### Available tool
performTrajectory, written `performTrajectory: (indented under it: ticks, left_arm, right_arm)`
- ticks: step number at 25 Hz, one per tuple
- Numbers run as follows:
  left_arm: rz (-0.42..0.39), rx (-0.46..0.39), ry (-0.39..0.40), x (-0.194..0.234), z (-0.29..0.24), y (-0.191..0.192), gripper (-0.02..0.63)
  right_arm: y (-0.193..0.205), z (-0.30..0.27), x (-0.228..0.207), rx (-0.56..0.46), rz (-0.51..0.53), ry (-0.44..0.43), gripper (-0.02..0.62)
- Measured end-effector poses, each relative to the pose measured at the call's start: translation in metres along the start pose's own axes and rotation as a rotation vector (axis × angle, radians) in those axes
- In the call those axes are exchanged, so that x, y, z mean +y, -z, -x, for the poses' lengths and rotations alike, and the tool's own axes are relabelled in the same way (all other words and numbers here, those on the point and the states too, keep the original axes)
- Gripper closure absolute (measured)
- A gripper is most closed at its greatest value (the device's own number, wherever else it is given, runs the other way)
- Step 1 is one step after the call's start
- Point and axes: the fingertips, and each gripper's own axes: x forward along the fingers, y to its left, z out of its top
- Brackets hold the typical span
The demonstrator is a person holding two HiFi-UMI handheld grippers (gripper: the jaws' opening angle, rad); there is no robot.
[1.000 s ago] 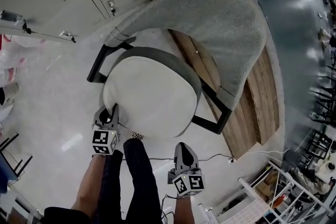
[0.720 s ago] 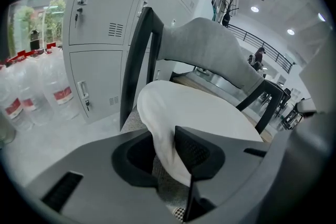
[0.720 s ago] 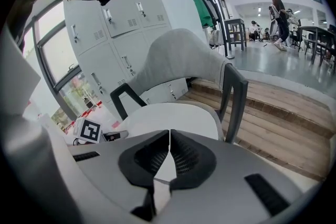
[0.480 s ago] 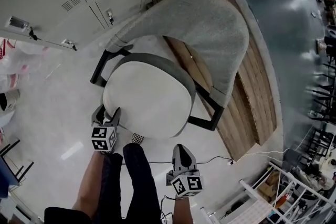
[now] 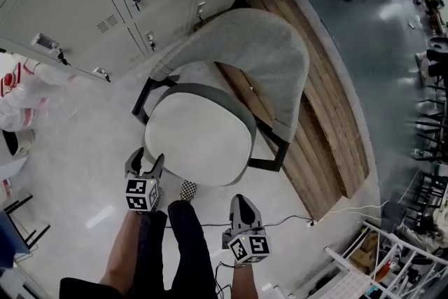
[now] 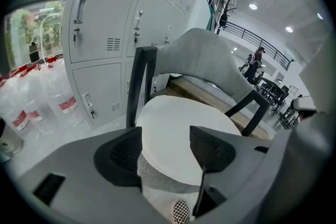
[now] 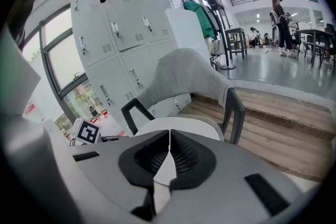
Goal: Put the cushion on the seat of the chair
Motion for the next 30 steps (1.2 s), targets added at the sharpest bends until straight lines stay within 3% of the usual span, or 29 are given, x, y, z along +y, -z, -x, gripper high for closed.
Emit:
performTrajectory:
  ticks: [14, 19, 24, 30]
  left_arm:
    - [-0.094, -0.1, 0.108, -0.062, 0.085, -0.082, 0.345]
    - [-0.134, -0.127, 0.12, -0.083, 0.12, -0.109, 0.4]
    - [-0.185, -0.146, 0.189, -0.116, 0.155, -0.138, 0.477]
    - [-0.221, -0.2, 0.234, -0.147, 0.205, -0.175, 0.502]
  right_arm:
    - [-0.067, 0.053, 0.026, -0.107, 0.034, -0.03, 0.565]
    - [-0.092, 0.078, 0.032, -0.149, 0.034, -0.026, 0.565]
    - [-0.12, 0.101, 0.04, -0.187, 0.053, -0.029, 0.565]
    - [-0.158, 0.13, 0.056, -0.24, 0.09, -0.034, 0.565]
